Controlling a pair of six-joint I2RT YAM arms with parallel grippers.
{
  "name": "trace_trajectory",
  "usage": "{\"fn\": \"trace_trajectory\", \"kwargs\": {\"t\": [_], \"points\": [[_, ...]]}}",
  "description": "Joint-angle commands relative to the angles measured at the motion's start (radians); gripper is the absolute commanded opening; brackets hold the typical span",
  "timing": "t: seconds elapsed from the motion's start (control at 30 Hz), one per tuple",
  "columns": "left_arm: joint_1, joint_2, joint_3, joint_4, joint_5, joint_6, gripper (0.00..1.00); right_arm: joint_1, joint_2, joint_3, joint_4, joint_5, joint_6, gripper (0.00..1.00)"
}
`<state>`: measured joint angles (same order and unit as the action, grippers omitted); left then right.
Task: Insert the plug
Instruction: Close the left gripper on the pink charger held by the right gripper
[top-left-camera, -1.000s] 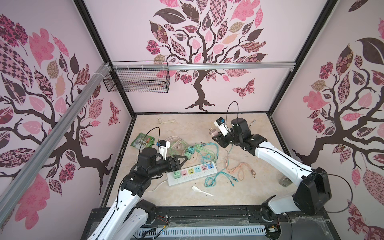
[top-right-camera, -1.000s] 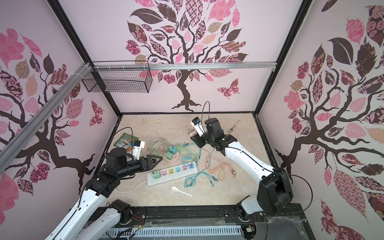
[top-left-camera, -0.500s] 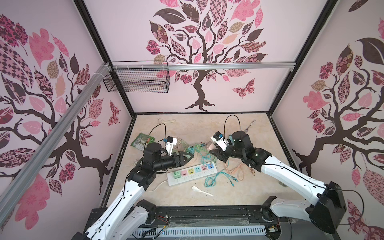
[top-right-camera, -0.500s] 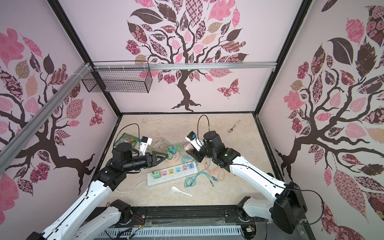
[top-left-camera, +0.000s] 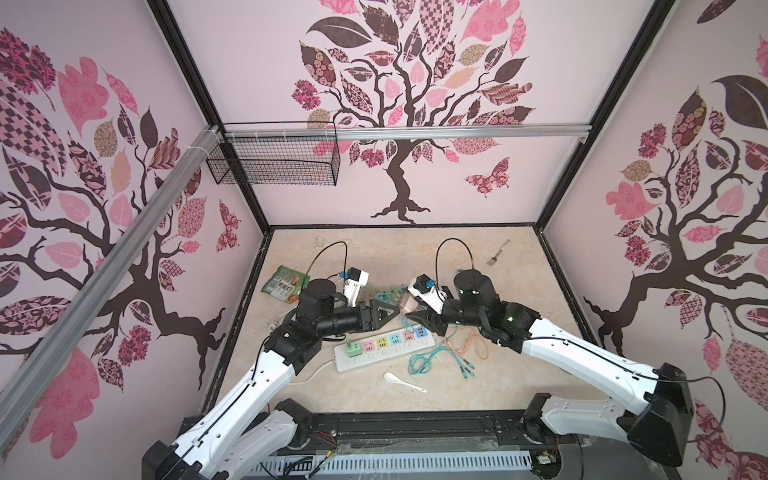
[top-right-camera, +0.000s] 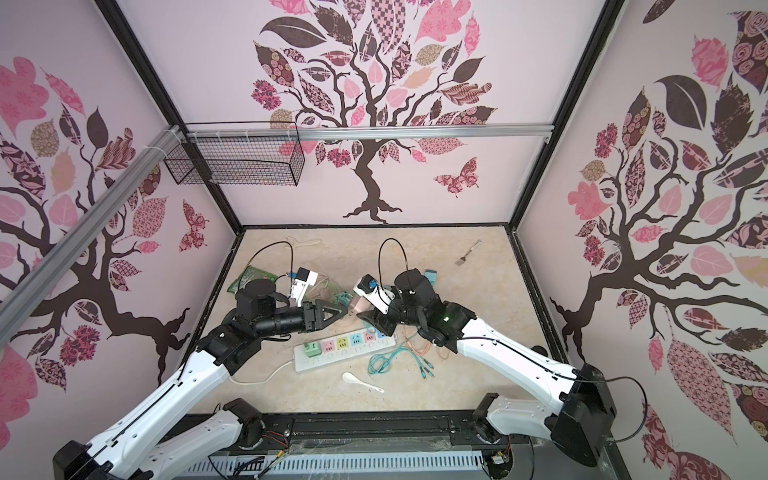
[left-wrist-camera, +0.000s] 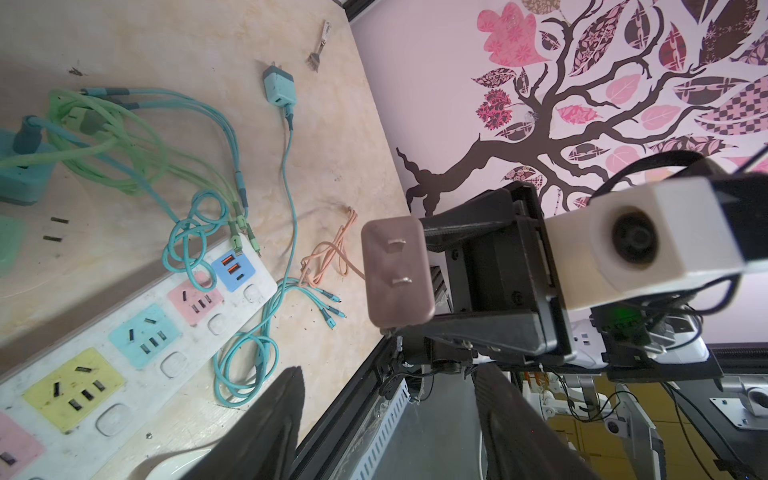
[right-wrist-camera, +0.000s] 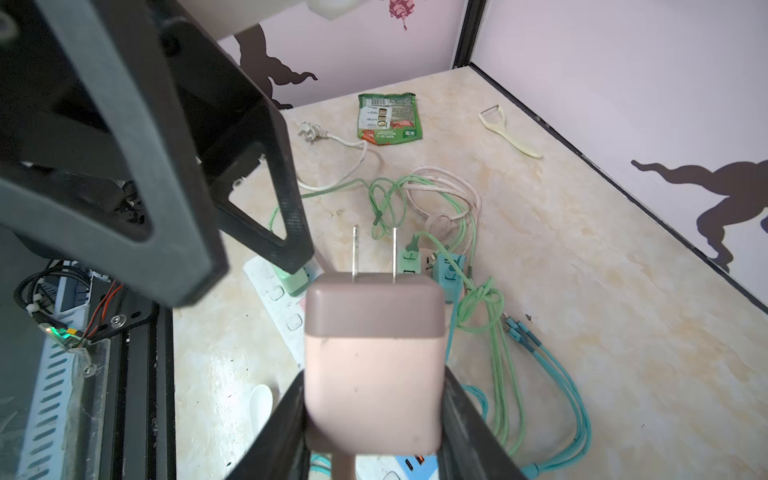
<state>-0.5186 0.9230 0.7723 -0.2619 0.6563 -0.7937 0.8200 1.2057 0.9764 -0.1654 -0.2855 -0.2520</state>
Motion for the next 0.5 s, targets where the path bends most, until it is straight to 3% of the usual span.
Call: {"fn": "trace_trajectory", "kwargs": {"t": [0.0, 0.3, 0.47], "points": [[-0.005, 0.008, 0.053, 0.022, 0.001, -0.005, 0.67, 0.029, -0.015, 0.053, -0.013, 0.011, -0.010, 0.37], [-0.006, 0.003, 0.050, 0.024, 0.003, -0.009, 0.61, 0.090, 0.022, 0.081, -0.037, 0.057, -0.031, 0.37], [-0.006, 0.010, 0.050, 0.025, 0.009, -0.009, 0.54, 0.120, 0.045, 0.096, -0.041, 0.086, -0.042, 0.37]]}}
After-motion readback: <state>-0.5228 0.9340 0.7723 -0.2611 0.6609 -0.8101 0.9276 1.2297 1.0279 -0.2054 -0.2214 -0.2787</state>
